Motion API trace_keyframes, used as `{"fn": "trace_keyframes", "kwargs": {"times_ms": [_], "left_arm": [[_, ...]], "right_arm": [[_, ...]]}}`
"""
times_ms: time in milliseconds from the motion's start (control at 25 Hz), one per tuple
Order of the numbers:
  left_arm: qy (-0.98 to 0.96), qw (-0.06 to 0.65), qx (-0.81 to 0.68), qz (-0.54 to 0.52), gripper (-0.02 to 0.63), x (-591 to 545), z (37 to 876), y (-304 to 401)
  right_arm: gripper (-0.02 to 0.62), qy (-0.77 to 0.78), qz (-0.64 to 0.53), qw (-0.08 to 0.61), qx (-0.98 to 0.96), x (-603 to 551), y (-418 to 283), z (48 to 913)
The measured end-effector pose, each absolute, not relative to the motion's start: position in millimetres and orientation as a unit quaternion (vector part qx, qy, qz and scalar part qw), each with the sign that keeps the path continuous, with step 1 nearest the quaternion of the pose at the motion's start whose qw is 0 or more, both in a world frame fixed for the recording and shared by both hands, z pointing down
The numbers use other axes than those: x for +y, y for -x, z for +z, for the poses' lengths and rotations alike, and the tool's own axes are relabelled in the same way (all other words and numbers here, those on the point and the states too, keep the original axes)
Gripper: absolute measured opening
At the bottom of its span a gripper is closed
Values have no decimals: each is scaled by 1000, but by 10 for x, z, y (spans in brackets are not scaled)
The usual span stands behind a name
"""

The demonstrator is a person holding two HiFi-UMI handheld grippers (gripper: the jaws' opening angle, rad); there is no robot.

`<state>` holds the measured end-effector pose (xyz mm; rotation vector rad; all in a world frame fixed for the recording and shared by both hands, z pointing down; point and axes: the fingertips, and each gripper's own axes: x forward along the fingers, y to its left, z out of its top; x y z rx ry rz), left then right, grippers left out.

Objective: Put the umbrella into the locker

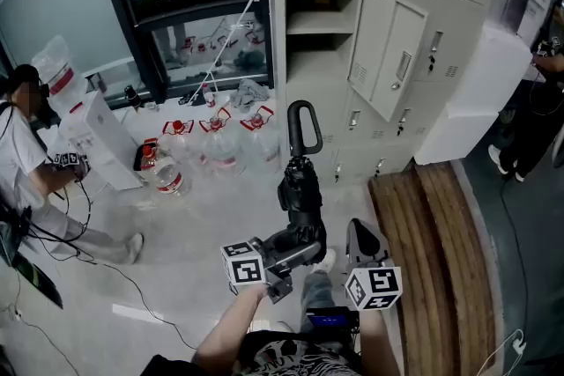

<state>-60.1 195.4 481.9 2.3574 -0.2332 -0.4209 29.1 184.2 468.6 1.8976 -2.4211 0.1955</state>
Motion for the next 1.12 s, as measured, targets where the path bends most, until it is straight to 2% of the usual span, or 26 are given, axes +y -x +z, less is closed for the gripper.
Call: {"fn": "trace_keyframes", "kwargs": {"times_ms": [320,800,1120], "left_arm": [[-911,371,-93,-153,301,640,4886,250],[-886,414,-125,-167,301,-1341,4968,-355],[-867,448,-140,-166,301,-2009,5184,-473]], "right_arm": [[0,-590,75,16,-804,416,-479,4760],[0,-548,76,72,-830,-1414,-939,4825],[0,-534,88,101,-835,-2046,-1044,4988]]}}
